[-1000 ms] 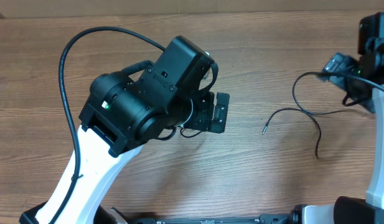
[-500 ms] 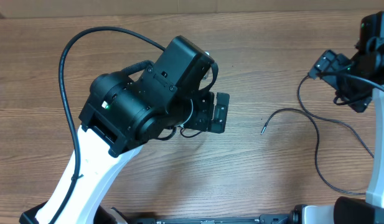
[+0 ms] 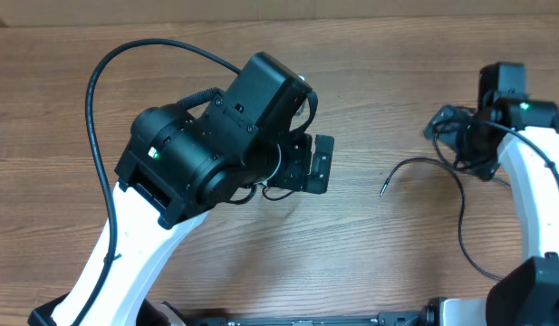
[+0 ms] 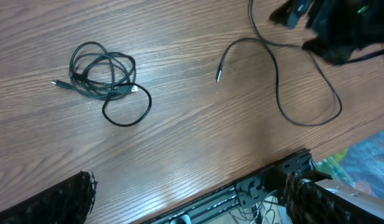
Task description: Untangle cables
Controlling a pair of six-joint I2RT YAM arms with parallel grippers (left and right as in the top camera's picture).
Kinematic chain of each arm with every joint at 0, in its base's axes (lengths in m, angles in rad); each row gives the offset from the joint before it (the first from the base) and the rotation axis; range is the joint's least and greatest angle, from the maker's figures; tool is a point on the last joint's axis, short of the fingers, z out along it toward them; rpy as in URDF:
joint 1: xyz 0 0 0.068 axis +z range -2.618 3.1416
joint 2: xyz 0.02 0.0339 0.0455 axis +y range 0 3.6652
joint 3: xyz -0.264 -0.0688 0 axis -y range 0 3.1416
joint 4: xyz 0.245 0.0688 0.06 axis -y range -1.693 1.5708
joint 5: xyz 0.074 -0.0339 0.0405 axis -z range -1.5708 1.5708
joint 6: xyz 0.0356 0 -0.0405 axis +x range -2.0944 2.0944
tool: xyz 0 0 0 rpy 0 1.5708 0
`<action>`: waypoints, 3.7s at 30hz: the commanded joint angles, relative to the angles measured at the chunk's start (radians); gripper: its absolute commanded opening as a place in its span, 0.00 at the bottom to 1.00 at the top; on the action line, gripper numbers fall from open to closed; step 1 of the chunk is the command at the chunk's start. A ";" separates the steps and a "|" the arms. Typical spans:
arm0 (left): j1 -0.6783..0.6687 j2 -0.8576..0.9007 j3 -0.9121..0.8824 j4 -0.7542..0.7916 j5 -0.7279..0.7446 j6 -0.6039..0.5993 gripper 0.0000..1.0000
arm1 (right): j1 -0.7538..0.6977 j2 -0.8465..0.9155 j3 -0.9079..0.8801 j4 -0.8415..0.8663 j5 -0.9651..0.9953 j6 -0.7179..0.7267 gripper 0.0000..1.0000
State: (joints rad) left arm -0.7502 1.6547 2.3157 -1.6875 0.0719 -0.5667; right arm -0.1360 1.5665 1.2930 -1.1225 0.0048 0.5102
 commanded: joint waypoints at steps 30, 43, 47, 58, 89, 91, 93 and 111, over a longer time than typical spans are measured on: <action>0.003 0.010 -0.004 -0.002 0.000 0.006 0.99 | -0.764 -0.005 -0.085 -0.110 0.026 0.206 1.00; 0.003 0.010 -0.004 -0.002 -0.003 0.006 1.00 | -0.785 -0.005 -0.148 -0.047 0.240 0.328 1.00; 0.003 0.010 -0.004 -0.002 -0.005 0.015 1.00 | -0.785 -0.005 -0.217 0.002 0.272 0.328 1.00; 0.003 0.010 -0.004 -0.002 -0.004 0.056 1.00 | -0.787 -0.005 -0.312 0.056 0.271 0.334 1.00; 0.003 0.010 -0.004 -0.002 -0.005 0.067 0.99 | -0.784 -0.005 -0.518 0.489 -0.167 0.192 0.04; 0.003 0.010 -0.004 -0.001 -0.005 0.066 1.00 | -0.769 -0.005 -0.497 0.539 -0.267 0.192 0.04; 0.003 0.010 -0.004 0.000 -0.005 0.066 1.00 | -0.742 -0.005 -0.476 0.592 -0.349 0.192 0.04; 0.003 0.010 -0.004 0.011 -0.003 0.065 0.99 | -0.345 -0.005 0.171 0.329 -0.102 0.061 0.13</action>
State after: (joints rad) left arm -0.7502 1.6547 2.3157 -1.6787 0.0711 -0.5198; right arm -0.5060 1.5665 1.3968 -0.7780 -0.1902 0.6437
